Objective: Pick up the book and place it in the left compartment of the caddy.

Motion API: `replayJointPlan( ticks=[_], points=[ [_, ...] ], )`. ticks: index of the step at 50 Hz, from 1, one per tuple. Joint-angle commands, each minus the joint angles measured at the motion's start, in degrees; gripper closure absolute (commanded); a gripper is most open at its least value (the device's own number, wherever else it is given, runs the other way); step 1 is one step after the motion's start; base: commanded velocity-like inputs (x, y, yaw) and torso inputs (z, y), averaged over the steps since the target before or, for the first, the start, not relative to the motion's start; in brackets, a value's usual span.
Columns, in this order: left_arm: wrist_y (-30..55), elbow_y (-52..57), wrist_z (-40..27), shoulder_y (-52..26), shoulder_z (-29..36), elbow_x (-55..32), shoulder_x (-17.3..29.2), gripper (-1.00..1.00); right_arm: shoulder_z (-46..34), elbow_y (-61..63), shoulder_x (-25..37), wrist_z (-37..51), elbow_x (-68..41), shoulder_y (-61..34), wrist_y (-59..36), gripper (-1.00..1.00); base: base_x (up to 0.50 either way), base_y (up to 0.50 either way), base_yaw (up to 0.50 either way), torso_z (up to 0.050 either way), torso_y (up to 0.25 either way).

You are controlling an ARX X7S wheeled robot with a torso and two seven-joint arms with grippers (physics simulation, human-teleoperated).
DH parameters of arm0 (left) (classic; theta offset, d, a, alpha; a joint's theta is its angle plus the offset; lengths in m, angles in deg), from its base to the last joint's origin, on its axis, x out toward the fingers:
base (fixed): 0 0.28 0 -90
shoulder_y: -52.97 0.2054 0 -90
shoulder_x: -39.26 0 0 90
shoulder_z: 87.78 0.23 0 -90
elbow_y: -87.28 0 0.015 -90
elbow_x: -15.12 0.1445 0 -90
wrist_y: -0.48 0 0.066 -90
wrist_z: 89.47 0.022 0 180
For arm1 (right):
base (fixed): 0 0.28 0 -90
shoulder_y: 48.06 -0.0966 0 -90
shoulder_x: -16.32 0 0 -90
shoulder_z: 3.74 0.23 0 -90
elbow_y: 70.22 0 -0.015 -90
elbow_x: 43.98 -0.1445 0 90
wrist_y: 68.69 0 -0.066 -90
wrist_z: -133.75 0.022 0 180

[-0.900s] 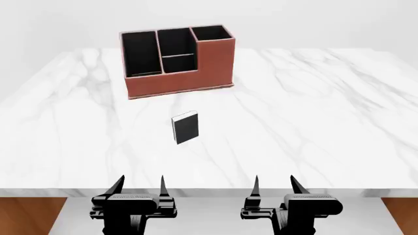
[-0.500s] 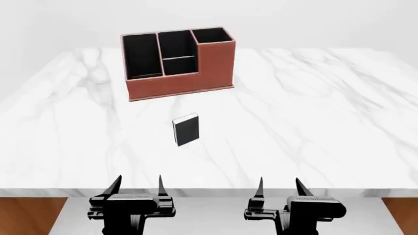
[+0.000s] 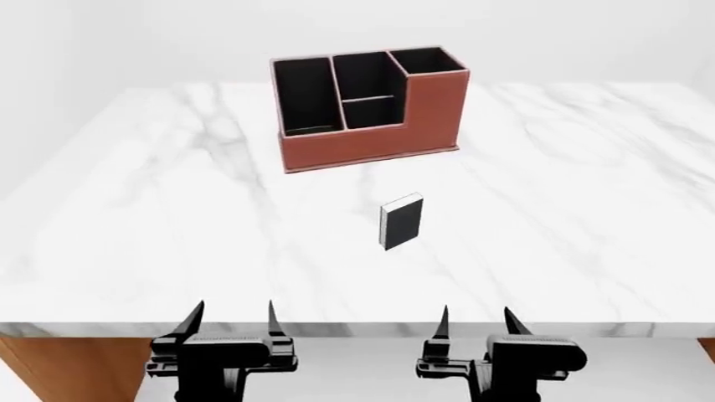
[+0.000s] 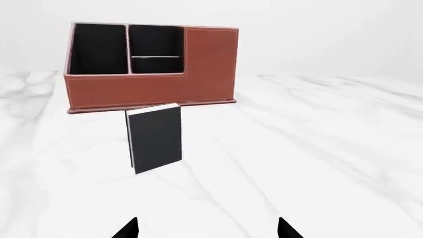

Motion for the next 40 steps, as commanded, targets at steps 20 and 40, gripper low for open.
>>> replayJointPlan(
  ticks=[20, 40],
  points=[
    [16.97, 13.51, -5.01, -4.19, 0.53, -1.67, 1.73, -1.0, -2.05, 15.38, 4.18, 1.51, -3.99, -2.79, -16.16, -1.0, 0.0, 0.32, 0.0, 0.0, 0.0],
    [39.11, 26.79, -6.74, -20.07, -2.16, -5.5, 4.33, -1.0, -0.69, 36.76, 8.68, 0.55, -10.45, -22.93, -53.45, -1.0, 0.23, 0.0, 0.0, 0.0, 0.0]
  ],
)
